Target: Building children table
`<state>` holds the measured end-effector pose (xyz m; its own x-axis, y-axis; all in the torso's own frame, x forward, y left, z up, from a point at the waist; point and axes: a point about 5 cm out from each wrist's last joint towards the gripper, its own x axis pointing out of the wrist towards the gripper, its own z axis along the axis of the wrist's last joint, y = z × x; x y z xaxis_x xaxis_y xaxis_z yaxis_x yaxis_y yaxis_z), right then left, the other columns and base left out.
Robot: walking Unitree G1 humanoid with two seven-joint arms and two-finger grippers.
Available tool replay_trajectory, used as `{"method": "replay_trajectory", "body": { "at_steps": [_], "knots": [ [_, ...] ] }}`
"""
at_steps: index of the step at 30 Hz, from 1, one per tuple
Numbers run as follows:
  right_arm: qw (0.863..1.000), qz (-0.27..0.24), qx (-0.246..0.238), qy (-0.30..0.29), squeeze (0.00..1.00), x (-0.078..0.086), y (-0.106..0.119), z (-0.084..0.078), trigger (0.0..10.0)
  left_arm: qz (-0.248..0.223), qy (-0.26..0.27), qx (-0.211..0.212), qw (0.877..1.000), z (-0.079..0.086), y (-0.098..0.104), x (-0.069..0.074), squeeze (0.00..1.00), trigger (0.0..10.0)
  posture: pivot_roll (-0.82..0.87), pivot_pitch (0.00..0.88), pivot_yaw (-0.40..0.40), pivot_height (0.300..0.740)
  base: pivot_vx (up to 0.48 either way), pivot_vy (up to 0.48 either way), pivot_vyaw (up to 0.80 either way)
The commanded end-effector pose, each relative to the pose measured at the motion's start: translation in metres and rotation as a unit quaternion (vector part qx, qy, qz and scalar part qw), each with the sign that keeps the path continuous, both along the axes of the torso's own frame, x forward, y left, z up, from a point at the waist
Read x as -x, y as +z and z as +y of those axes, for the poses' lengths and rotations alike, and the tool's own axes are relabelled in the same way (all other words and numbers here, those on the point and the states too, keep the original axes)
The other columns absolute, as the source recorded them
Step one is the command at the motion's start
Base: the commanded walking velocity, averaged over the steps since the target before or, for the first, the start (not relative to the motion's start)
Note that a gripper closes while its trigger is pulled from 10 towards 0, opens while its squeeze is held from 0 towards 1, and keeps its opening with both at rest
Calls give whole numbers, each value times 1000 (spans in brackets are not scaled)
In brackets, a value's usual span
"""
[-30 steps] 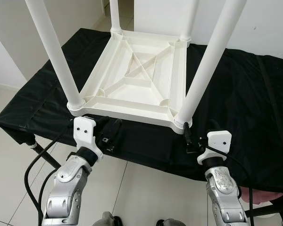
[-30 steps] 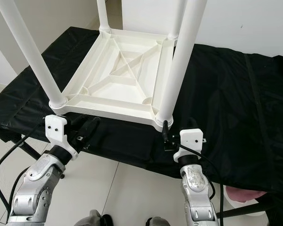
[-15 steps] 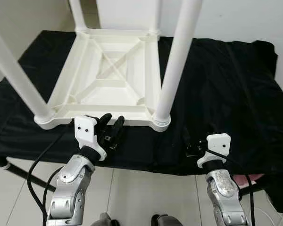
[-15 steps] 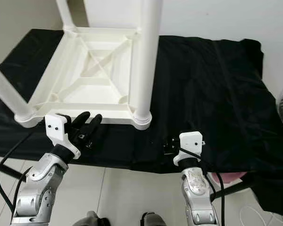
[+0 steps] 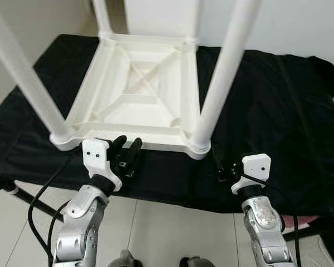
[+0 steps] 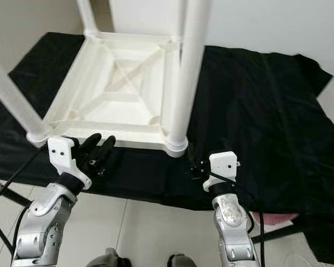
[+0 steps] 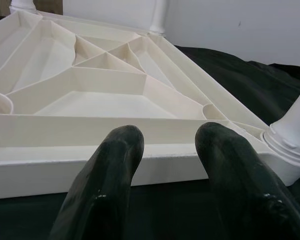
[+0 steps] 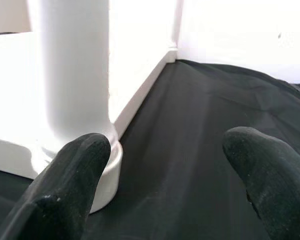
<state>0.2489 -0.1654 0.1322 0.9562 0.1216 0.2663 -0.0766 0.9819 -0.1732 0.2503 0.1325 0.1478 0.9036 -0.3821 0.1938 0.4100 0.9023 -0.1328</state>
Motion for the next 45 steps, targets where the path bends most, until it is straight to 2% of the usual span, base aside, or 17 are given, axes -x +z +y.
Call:
{"method": "replay_trajectory", "body": {
  "at_steps": [1,45],
  "knots": [
    [1000,3,5,2,0,2,-3,-1,10000,17,66,5,998,7,-2,0,0,10000,-86,74,36,740,0,0,0],
    [1000,-4,11,3,0,4,-6,1,10000,18,58,5,998,3,-1,0,0,10000,-80,76,40,740,0,0,0]
  ]
}}
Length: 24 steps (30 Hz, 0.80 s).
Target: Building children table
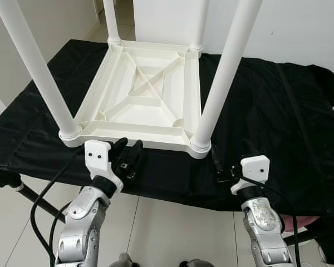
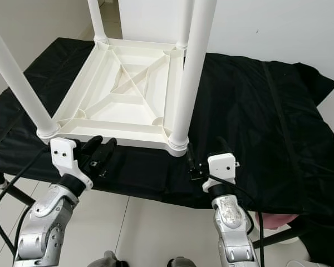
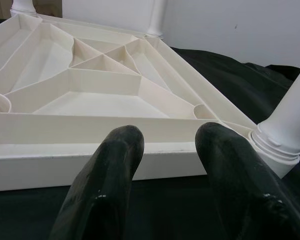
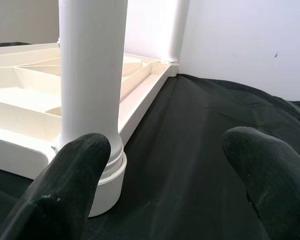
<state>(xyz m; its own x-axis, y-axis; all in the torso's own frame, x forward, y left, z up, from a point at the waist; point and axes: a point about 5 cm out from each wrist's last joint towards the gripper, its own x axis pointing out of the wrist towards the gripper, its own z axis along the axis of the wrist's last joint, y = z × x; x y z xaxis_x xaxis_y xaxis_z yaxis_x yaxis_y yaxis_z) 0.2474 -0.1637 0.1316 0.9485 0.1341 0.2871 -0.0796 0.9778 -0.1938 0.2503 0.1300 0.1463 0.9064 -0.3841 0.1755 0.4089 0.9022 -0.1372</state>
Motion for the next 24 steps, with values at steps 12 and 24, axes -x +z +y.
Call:
{"method": "replay_trajectory", "body": {
  "at_steps": [12,24],
  "knots": [
    [1000,9,0,-1,0,2,-7,1,10000,11,58,7,998,6,1,0,0,10000,-76,76,42,740,0,123,0],
    [1000,9,1,0,0,2,-7,3,10000,11,56,7,998,5,1,0,0,10000,-75,74,43,740,0,330,0]
  ]
}}
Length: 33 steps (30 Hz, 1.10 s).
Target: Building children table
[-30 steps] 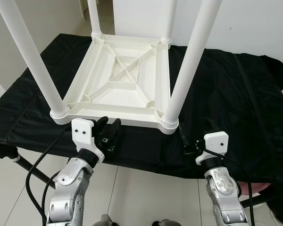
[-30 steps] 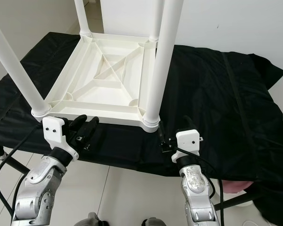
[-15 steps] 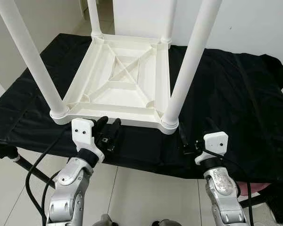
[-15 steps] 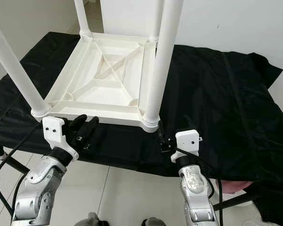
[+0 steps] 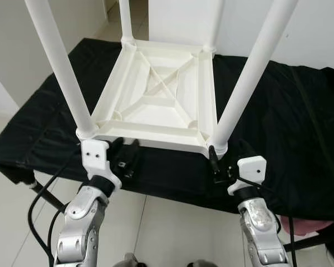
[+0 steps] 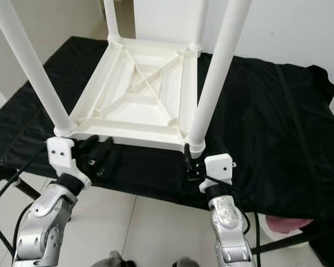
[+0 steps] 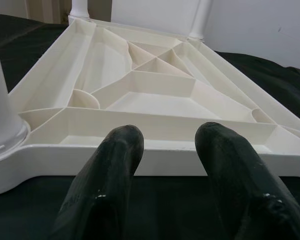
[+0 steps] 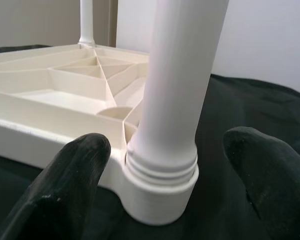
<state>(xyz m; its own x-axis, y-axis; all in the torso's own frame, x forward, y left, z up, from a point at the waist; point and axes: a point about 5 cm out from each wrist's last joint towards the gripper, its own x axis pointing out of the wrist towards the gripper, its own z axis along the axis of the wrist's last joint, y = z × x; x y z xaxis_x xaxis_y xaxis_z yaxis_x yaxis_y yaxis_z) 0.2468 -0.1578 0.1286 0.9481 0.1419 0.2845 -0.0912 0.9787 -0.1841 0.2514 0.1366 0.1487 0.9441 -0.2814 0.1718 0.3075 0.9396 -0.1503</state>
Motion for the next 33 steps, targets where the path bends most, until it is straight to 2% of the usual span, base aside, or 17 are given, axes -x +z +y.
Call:
{"method": "replay_trajectory", "body": {
  "at_steps": [1,7,11,22,33],
  "knots": [
    [1000,7,6,-6,0,2,-5,-3,10000,7,2,2,1000,-2,-2,2,0,10000,-74,76,43,740,0,371,0],
    [1000,8,6,-6,0,2,-5,-3,10000,8,1,1,1000,-3,-2,2,0,10000,-74,76,43,740,0,369,0],
    [1000,8,9,-7,0,2,-6,-4,10000,1,-5,-1,1000,-5,0,3,0,10000,-72,77,43,740,0,0,0],
    [1000,5,11,-10,0,0,-5,-4,10000,-10,-36,-56,998,-19,-1,6,0,10000,-69,81,42,740,0,0,0],
    [1000,2,16,-12,0,-4,-3,-6,10000,-25,-67,-62,995,-27,5,8,0,10000,-68,87,38,740,0,0,0]
  ]
}}
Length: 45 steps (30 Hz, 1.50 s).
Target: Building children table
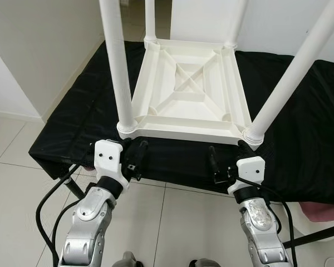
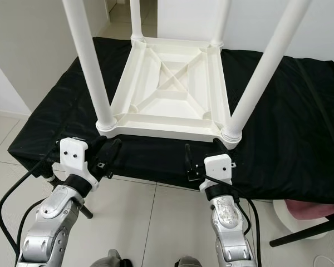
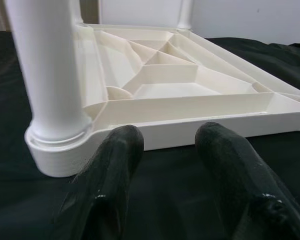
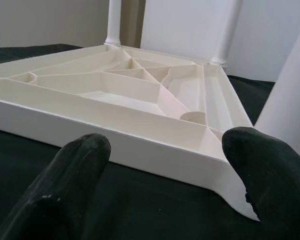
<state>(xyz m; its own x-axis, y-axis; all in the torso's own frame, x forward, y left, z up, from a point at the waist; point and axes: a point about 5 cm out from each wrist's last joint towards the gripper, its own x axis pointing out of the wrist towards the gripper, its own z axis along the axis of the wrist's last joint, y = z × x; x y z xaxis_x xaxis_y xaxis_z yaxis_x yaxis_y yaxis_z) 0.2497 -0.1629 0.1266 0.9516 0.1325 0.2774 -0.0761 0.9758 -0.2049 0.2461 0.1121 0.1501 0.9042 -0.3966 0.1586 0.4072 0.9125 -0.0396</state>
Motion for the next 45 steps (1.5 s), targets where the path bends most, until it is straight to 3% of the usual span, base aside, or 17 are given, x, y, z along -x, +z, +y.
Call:
{"method": "replay_trajectory", "body": {
  "at_steps": [1,20,45],
  "knots": [
    [1000,0,5,-4,0,-1,-1,-1,10000,-13,-15,-8,1000,-3,3,3,0,10000,-68,87,38,740,0,0,0],
    [1000,-1,8,-3,0,-1,0,-1,10000,-14,-14,3,1000,-5,4,2,0,10000,-77,87,31,740,0,-277,0],
    [1000,1,18,13,0,-4,0,3,10000,-5,-5,26,1000,-5,5,-2,0,10000,-74,83,29,740,0,16,0]
  ]
}}
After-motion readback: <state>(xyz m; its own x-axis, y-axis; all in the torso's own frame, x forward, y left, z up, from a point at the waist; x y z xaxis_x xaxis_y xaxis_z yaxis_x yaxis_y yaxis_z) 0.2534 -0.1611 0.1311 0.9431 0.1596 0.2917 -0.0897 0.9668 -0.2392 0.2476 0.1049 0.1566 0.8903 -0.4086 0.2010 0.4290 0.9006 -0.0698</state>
